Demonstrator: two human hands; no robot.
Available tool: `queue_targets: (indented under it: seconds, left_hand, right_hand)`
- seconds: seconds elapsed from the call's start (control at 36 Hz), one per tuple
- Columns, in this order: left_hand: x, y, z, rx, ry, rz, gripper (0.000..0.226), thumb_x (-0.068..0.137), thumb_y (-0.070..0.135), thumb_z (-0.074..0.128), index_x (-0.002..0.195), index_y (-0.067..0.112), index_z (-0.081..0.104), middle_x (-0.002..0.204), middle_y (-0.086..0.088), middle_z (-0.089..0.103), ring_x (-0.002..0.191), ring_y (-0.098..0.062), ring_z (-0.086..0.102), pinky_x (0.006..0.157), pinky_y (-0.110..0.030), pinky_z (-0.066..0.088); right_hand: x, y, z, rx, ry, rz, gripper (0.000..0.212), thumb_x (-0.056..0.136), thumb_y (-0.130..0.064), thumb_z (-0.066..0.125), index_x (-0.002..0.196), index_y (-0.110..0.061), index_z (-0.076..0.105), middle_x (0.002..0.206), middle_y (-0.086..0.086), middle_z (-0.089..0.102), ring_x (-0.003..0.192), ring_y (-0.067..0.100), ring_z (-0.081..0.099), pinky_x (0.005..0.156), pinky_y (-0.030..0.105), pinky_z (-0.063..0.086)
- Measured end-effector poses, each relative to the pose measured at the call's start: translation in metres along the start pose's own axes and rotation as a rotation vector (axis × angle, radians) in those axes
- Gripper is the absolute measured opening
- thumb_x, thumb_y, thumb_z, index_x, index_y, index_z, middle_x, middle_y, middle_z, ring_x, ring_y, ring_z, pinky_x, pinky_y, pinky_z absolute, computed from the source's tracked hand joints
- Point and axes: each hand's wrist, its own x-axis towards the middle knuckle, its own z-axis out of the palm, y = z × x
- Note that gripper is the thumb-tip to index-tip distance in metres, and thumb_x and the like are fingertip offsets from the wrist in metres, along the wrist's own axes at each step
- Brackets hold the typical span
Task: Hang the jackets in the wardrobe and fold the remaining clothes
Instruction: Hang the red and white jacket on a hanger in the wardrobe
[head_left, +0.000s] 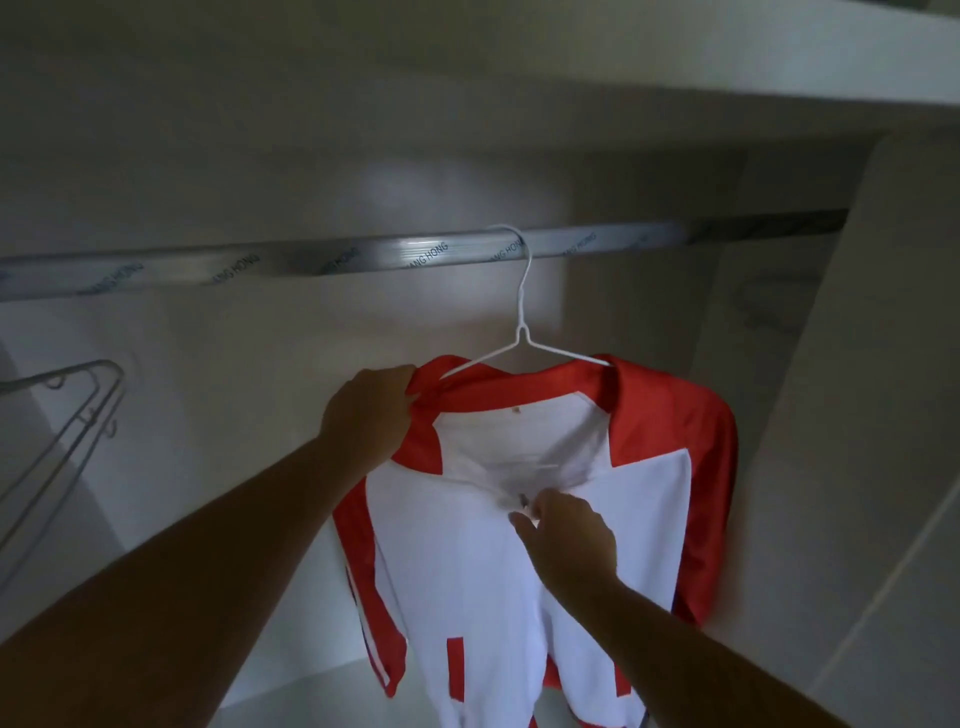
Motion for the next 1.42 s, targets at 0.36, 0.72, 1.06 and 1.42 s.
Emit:
queue_targets:
  seconds: [0.36, 0.72, 1.06, 1.42]
  left_hand:
    - [-0.003, -0.002, 0.006, -0.009, 0.038, 0.014, 0.021, 0.099, 0.022, 0.046, 0.101, 0.007, 0.061, 0.089, -0.011, 0.067, 0.078, -0.026, 0.060, 0.068, -0.028, 0.038]
    - [-0.005, 0.000, 0.011, -0.016, 0.021, -0.019, 0.020, 0.099, 0.022, 0.046, 0.106, 0.009, 0.060, 0.092, -0.008, 0.068, 0.083, -0.026, 0.064, 0.071, -0.027, 0.043]
    - [-0.009, -0.001, 0.008, -0.024, 0.017, -0.018, 0.017, 0.098, 0.017, 0.049, 0.106, 0.008, 0.061, 0.092, -0.010, 0.068, 0.084, -0.028, 0.065, 0.074, -0.031, 0.047]
    - [-0.011, 0.005, 0.012, -0.045, -0.017, -0.026, 0.020, 0.099, 0.023, 0.046, 0.101, 0.009, 0.060, 0.086, -0.007, 0.066, 0.079, -0.025, 0.064, 0.076, -0.032, 0.052]
  right_hand:
    - [0.001, -0.010, 0.025, 0.457, 0.135, 0.307, 0.030, 0.092, -0.030, 0.052, 0.064, -0.020, 0.049, 0.059, -0.006, 0.053, 0.054, 0.009, 0.049, 0.053, 0.021, 0.037]
    - [0.009, -0.018, 0.002, 0.223, -0.163, 0.217, 0.031, 0.102, -0.029, 0.033, 0.091, -0.011, 0.055, 0.079, 0.006, 0.072, 0.071, 0.020, 0.070, 0.077, 0.033, 0.057]
    - [0.000, -0.001, -0.005, 0.920, -0.251, 0.184, 0.014, 0.099, -0.012, 0.045, 0.092, -0.003, 0.053, 0.071, 0.011, 0.071, 0.050, 0.021, 0.065, 0.044, 0.024, 0.050]
    - [-0.030, 0.023, 0.003, 0.764, -0.002, 0.033, 0.013, 0.096, -0.009, 0.051, 0.086, -0.016, 0.048, 0.075, 0.002, 0.069, 0.064, 0.011, 0.069, 0.059, 0.021, 0.057]
